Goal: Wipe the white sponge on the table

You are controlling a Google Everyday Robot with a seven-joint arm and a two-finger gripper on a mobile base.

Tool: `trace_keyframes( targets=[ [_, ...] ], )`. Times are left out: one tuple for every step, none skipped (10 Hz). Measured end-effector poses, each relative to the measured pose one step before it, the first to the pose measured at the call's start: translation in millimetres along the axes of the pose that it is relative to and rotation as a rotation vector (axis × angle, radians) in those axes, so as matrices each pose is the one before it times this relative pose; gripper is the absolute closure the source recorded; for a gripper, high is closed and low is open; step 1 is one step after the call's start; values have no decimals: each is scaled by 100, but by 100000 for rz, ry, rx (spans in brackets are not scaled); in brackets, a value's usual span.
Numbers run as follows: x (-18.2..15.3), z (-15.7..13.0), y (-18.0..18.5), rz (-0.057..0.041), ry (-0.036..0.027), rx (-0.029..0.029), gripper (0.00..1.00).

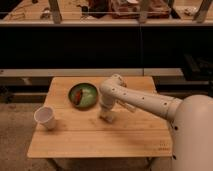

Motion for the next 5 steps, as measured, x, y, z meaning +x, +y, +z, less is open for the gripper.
trace_keyframes(
  targets=[
    [-611,-63,-1633,-2179,904,3764,93],
    [-590,-38,-1550,-2030,1453,3853,93],
    [-309,78,-2212,-4244,2224,4831,93],
    [554,250,-1586,-4449,1040,3364,93],
    [569,344,-1028,-3619,203,2544,93]
  ],
)
